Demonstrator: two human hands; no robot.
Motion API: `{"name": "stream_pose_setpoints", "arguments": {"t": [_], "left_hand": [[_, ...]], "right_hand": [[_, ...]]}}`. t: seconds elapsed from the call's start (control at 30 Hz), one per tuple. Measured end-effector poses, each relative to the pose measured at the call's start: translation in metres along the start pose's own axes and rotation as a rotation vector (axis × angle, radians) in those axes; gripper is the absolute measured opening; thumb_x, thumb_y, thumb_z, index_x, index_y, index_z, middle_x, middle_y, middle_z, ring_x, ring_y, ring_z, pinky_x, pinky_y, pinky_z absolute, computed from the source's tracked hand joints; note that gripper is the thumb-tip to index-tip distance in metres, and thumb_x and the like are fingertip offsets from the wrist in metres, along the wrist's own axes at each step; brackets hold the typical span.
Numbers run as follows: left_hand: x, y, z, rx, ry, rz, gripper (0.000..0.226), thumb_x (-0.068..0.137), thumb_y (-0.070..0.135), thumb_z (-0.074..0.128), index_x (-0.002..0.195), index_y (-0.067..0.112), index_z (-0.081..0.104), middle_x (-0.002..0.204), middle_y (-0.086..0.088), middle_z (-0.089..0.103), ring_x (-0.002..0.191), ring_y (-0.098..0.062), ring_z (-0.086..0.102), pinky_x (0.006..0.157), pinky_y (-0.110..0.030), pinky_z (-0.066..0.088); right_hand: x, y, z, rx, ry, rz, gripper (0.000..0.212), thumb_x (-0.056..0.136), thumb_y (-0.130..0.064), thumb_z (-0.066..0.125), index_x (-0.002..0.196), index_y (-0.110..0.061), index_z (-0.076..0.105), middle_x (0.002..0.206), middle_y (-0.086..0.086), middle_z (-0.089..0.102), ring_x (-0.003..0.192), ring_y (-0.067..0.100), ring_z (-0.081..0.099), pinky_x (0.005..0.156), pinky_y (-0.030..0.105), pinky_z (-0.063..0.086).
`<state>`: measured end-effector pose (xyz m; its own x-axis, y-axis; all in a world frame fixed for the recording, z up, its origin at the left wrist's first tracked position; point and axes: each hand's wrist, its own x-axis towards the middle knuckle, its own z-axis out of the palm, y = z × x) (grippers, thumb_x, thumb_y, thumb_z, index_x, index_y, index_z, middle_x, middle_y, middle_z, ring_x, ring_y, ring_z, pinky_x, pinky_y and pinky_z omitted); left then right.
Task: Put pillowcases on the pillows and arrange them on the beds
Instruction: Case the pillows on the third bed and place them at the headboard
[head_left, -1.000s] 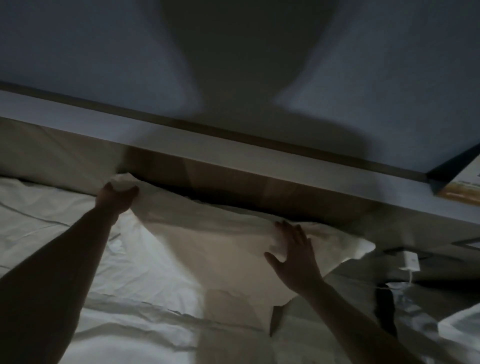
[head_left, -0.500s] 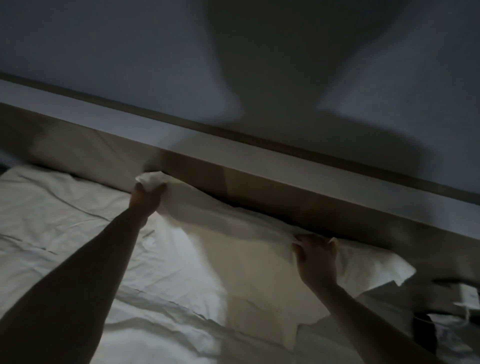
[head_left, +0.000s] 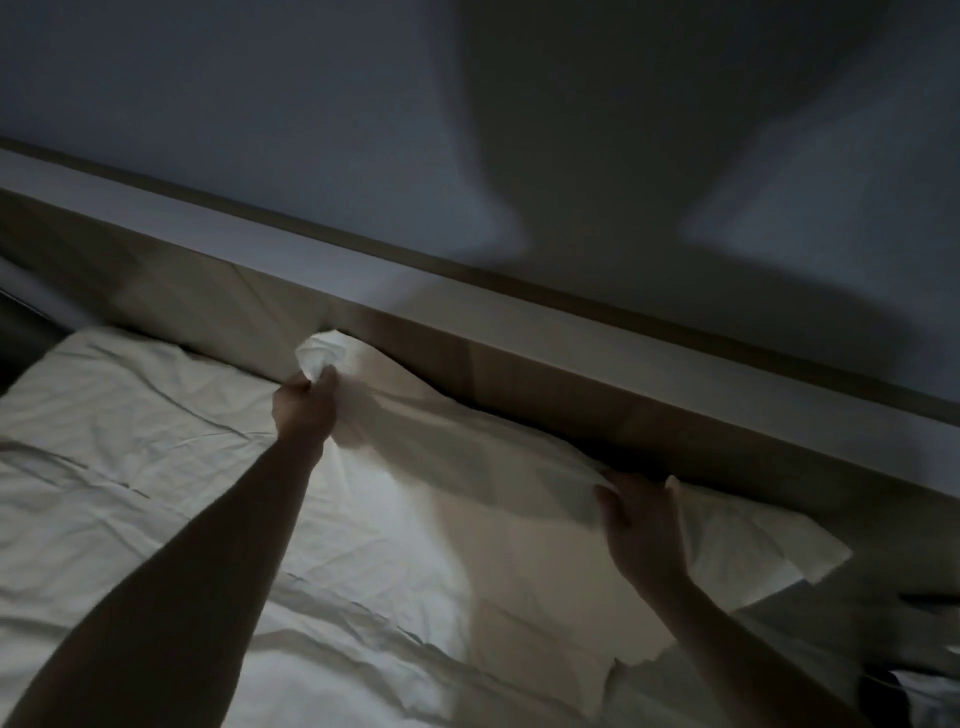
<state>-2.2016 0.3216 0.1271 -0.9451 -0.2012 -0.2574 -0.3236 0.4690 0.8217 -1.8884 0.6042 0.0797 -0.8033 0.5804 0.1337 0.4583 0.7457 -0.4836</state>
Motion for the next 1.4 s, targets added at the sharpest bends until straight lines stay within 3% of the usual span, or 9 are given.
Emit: {"name": "stream_pose_setpoints", "arguments": {"t": [0.17, 0.27, 0.37, 0.53, 0.7, 0.9, 1.13, 1.3, 1.4], "left_hand": [[0.008, -0.012, -0.004, 0.239, -0.221, -0.025, 0.068, 0.085, 0.052, 0.076, 0.134, 0.008, 0.057, 0.130, -0.016, 0.066, 0.118, -0.037, 0.065, 0.101, -0.052, 0.054], [-0.018, -0.024, 0.008, 0.162, -0.264, -0.057, 0.078, 0.085, 0.051, 0.078, 0.142, 0.011, 0.044, 0.135, -0.013, 0.058, 0.120, -0.035, 0.061, 0.102, -0.055, 0.054], [-0.039, -0.045, 0.020, 0.121, -0.323, -0.094, 0.086, 0.081, 0.057, 0.079, 0.145, 0.018, 0.037, 0.140, -0.010, 0.055, 0.125, -0.034, 0.058, 0.104, -0.058, 0.051], [-0.067, -0.058, 0.042, 0.048, -0.322, -0.151, 0.070, 0.074, 0.058, 0.083, 0.115, 0.025, 0.036, 0.126, -0.020, 0.057, 0.100, -0.034, 0.062, 0.070, -0.041, 0.054], [-0.092, -0.056, 0.051, 0.053, -0.302, -0.188, 0.086, 0.065, 0.069, 0.081, 0.124, 0.025, 0.036, 0.136, -0.013, 0.050, 0.100, -0.032, 0.058, 0.068, -0.045, 0.055], [-0.114, -0.058, 0.063, -0.014, -0.430, -0.244, 0.111, 0.073, 0.063, 0.082, 0.159, 0.038, 0.016, 0.164, -0.003, 0.032, 0.139, -0.036, 0.046, 0.102, -0.057, 0.047], [-0.146, -0.050, 0.072, 0.284, -0.548, -0.073, 0.087, 0.090, 0.034, 0.075, 0.163, 0.030, 0.028, 0.170, 0.002, 0.019, 0.147, -0.034, 0.038, 0.111, -0.057, 0.046], [-0.167, -0.058, 0.064, 0.216, -0.457, -0.146, 0.120, 0.068, 0.064, 0.081, 0.163, 0.035, 0.014, 0.165, -0.003, 0.035, 0.139, -0.038, 0.049, 0.113, -0.056, 0.045], [-0.183, -0.066, 0.065, 0.152, -0.523, -0.272, 0.120, 0.057, 0.066, 0.083, 0.157, 0.037, 0.024, 0.149, -0.008, 0.051, 0.125, -0.038, 0.058, 0.104, -0.055, 0.051]], "right_hand": [[-0.010, 0.020, -0.010, 0.047, -0.133, -0.005, 0.041, 0.100, -0.037, 0.047, 0.130, -0.015, 0.065, 0.131, 0.005, 0.067, 0.126, 0.027, 0.059, 0.110, 0.044, 0.042], [-0.043, 0.031, -0.042, 0.216, 0.093, 0.256, 0.047, 0.095, -0.021, 0.069, 0.140, -0.019, 0.055, 0.147, 0.002, 0.048, 0.139, 0.019, 0.040, 0.115, 0.027, 0.031], [-0.084, 0.063, -0.054, 0.349, 0.308, 0.590, 0.059, 0.090, -0.030, 0.073, 0.141, -0.020, 0.046, 0.143, 0.005, 0.045, 0.134, 0.030, 0.046, 0.113, 0.046, 0.042], [-0.095, 0.094, -0.049, 0.717, 0.181, 1.067, 0.081, 0.091, -0.059, 0.065, 0.155, -0.025, 0.030, 0.157, 0.008, 0.043, 0.139, 0.033, 0.049, 0.114, 0.051, 0.043], [-0.064, 0.109, -0.028, 0.854, 0.064, 1.097, 0.095, 0.066, -0.092, 0.059, 0.137, -0.030, 0.055, 0.133, 0.000, 0.066, 0.112, 0.023, 0.065, 0.099, 0.050, 0.055], [-0.045, 0.082, -0.025, 0.918, 0.159, 1.014, 0.032, 0.094, -0.048, 0.066, 0.076, -0.022, 0.068, 0.067, -0.017, 0.065, 0.063, 0.001, 0.060, 0.062, 0.029, 0.048], [-0.058, 0.103, -0.017, 0.922, 0.378, 1.128, 0.032, 0.103, -0.034, 0.057, 0.116, -0.006, 0.067, 0.102, 0.007, 0.070, 0.089, 0.013, 0.067, 0.084, 0.037, 0.047], [-0.095, 0.131, 0.018, 0.792, 0.314, 1.123, 0.081, 0.084, -0.087, 0.040, 0.132, -0.025, 0.060, 0.128, 0.004, 0.069, 0.115, 0.030, 0.066, 0.102, 0.056, 0.052], [-0.099, 0.073, 0.007, 0.899, 0.244, 1.067, 0.087, 0.091, -0.076, 0.045, 0.148, -0.011, 0.047, 0.142, 0.014, 0.059, 0.130, 0.034, 0.058, 0.113, 0.054, 0.044]]}}
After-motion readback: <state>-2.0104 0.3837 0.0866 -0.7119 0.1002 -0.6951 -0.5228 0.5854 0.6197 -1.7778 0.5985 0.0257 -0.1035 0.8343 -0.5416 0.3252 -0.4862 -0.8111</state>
